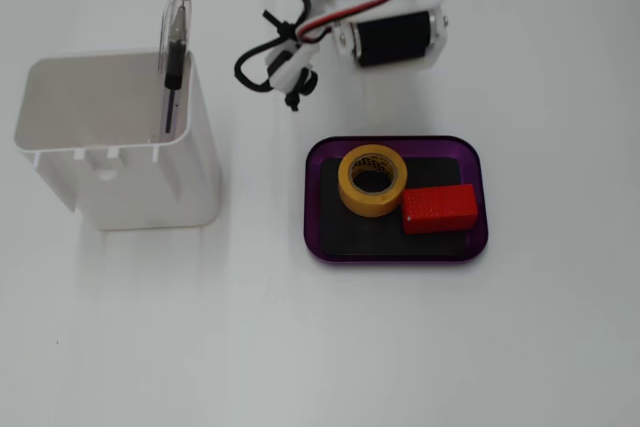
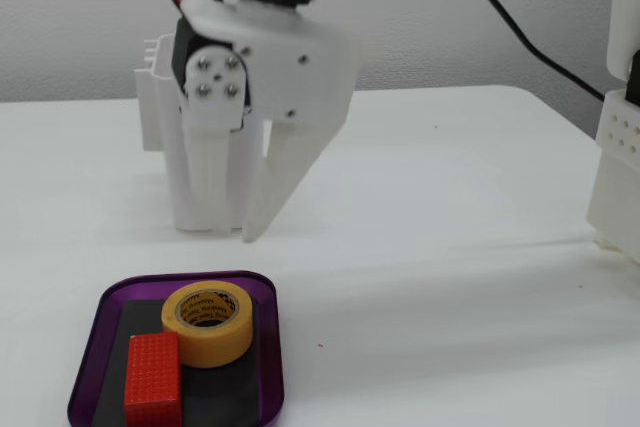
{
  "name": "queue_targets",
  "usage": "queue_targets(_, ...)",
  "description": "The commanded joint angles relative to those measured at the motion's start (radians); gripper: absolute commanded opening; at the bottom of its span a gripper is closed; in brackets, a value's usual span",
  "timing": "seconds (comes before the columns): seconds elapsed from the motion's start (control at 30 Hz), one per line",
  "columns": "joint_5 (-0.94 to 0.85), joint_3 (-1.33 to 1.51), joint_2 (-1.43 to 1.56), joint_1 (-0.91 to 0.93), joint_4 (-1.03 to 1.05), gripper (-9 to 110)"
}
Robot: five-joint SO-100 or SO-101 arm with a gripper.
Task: Remove the yellow tape from the box.
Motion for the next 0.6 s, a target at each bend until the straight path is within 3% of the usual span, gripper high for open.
queue_targets(0.0,-0.005,-0.035,0.184,0.000,0.048,-1)
queue_targets(0.4,-0.015,0.360,0.583,0.002,0.075,-1)
queue_targets(0.57,-0.025,0.678,0.716,0.000,-0.064,-1)
